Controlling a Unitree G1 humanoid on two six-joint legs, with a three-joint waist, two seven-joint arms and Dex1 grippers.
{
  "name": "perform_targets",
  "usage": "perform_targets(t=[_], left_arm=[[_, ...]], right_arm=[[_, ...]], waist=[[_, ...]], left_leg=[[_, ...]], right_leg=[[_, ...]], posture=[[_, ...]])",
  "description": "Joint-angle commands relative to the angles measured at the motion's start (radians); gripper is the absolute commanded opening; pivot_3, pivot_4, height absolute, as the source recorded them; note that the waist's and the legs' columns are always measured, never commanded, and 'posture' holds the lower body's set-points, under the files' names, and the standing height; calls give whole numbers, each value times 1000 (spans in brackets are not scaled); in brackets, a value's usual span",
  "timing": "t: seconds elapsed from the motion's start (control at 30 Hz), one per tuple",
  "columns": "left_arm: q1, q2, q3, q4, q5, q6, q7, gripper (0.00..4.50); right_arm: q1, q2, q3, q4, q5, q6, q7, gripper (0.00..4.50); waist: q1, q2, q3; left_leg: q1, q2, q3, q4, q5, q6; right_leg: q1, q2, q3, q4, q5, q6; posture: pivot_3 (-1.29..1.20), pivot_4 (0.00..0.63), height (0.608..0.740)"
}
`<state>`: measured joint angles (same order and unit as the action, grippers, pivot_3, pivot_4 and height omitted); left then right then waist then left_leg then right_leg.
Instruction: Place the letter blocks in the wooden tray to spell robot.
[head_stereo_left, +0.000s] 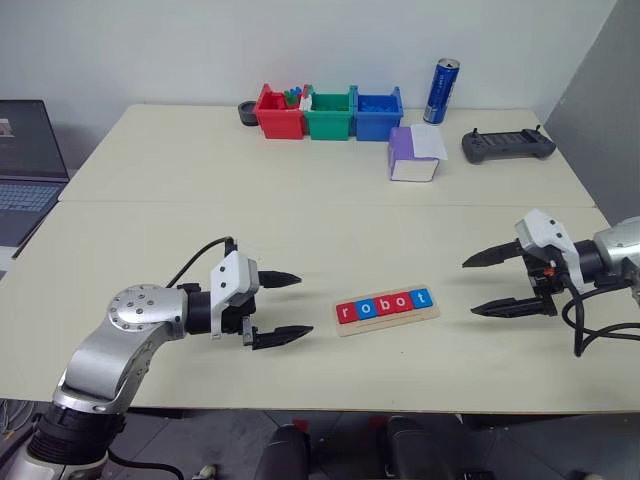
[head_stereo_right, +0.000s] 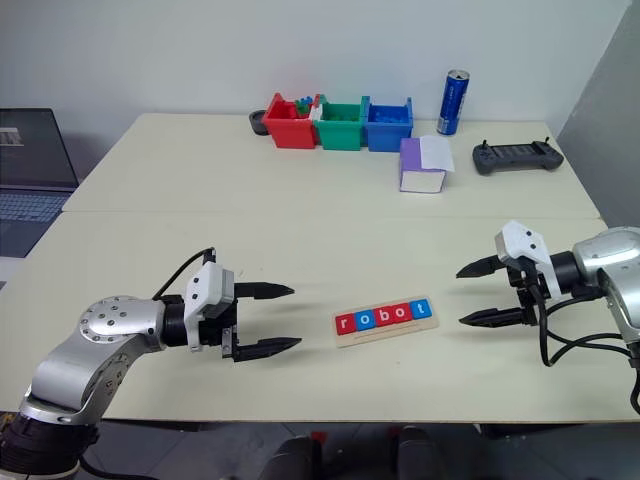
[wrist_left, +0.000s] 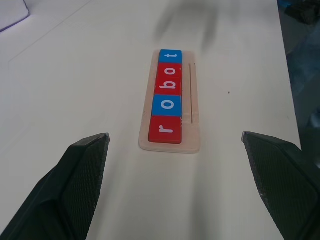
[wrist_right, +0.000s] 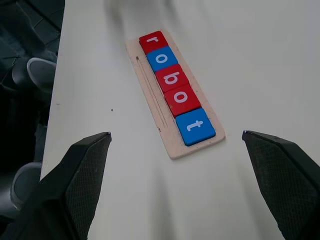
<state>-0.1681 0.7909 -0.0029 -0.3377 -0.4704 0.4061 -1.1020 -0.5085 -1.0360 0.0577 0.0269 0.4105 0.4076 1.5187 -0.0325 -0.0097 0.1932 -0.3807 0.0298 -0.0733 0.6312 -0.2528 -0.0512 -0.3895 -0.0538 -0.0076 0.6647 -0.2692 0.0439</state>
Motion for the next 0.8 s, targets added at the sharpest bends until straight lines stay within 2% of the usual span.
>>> perform_targets(t=[0.03, 0.8], left_arm=[[1, 12, 21, -24, 0, -23, -4, 4500], [15, 36, 24, -21, 16, -23, 2, 4500]], right_arm=[[9, -5, -28, -42, 14, 11, -10, 4467], [43, -14, -44, -14, -2, -16, -12, 4467]], waist=[[2, 0, 0], [2, 0, 0]], left_leg=[[0, 0, 0, 0, 0, 0], [0, 0, 0, 0, 0, 0]], right_leg=[[0, 0, 0, 0, 0, 0], [0, 0, 0, 0, 0, 0]], posture=[[0, 150, 740], [0, 150, 740]])
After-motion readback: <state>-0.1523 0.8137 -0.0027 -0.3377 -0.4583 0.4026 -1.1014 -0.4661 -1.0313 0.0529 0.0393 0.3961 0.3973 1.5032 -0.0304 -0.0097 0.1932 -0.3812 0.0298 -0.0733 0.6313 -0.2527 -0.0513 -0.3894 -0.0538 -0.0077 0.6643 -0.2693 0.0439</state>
